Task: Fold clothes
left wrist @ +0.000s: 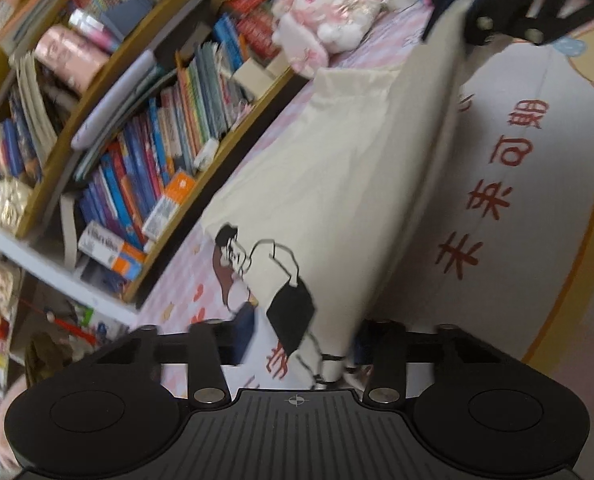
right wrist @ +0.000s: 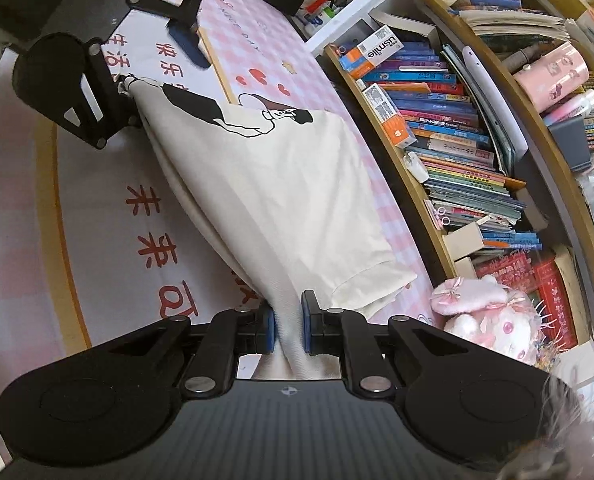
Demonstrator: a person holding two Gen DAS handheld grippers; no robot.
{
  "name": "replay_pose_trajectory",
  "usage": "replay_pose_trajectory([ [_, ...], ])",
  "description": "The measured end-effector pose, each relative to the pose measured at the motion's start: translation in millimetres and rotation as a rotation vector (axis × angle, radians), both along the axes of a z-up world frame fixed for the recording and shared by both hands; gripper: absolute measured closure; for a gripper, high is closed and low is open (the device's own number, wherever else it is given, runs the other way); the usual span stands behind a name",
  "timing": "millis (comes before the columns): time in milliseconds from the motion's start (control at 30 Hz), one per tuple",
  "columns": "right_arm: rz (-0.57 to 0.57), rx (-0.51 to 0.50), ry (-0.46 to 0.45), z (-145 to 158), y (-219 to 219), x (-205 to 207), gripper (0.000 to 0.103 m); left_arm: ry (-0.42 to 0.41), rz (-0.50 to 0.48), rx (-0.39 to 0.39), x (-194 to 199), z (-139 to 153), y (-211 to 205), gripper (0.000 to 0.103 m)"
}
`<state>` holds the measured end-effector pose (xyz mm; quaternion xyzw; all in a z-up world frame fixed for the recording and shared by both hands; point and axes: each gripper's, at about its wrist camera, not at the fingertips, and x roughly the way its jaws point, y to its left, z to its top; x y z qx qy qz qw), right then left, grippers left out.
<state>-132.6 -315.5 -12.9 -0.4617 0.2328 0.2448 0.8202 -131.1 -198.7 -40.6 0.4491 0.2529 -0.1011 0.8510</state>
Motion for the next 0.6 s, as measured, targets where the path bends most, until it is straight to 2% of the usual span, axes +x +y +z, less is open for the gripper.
replay_pose_trajectory([
  [67, -0.008, 0.008, 0.003, 1, -1, 1, 0.092, 0.01, -0.027, 0.006, -2, 0, -1, 0.086],
  [167, -0.017, 0.018, 0.013, 2, -3, 1, 0.092, 0.05, -0.052, 0.007, -1, -3, -1, 0.093],
  [333, -0.022, 0.025, 0.041, 2, -6, -1, 0.093, 0.105, -0.08, -0.022, -5, 7, -1, 0.096],
  [467, -0.043, 0.111, 0.134, 20, -20, 0, 0.094, 0.164, -0.128, -0.048, -16, 28, 3, 0.096],
  [600, -0.026, 0.165, 0.236, 40, -35, -7, 0.094, 0.24, -0.206, -0.036, -34, 53, 4, 0.096],
])
